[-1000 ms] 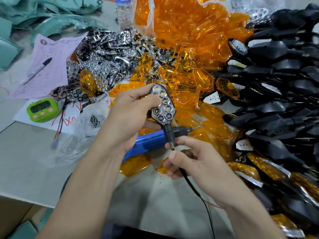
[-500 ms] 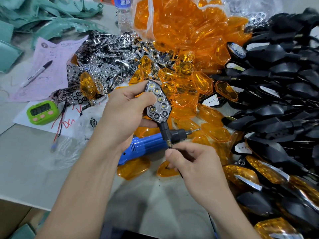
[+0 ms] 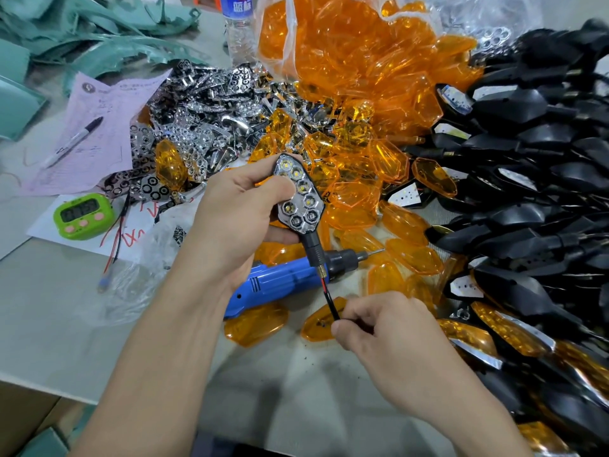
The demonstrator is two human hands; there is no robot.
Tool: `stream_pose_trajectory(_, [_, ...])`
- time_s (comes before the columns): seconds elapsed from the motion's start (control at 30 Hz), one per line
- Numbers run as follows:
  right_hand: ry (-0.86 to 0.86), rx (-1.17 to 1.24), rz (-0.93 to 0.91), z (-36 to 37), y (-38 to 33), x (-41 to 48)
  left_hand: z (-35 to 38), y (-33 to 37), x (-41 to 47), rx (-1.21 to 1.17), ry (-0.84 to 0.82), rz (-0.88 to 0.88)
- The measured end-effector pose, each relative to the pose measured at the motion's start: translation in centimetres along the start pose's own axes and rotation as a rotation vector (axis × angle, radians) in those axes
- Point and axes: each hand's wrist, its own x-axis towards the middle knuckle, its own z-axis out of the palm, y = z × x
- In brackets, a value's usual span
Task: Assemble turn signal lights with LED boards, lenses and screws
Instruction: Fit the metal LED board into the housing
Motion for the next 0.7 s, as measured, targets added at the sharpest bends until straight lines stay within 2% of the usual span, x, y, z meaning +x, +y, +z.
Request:
stream_pose_trajectory(0.2, [-0.136,-0.198,0.03,-1.4,-0.3,-0.3,0.2,0.2,-0.1,-0.011,0.001,-0.012])
stream_pose_trajectory(0.4, [0.182,0.273,-0.058,-0.1,-1.5,0.6,0.2,0.3,-0.1,-0.009,-0.014,0.011])
stream_pose_trajectory(0.53, [0.224,0.374,-0.015,1.0,-1.3,0.9,0.2,0.2,-0.3,0.007,-0.032,0.02])
stream_pose_trajectory(0.7, [0.281,0.374,0.029,1.7,-1.5,0.8,0.5,0.1,-0.6,0.025,-0.041,0.035])
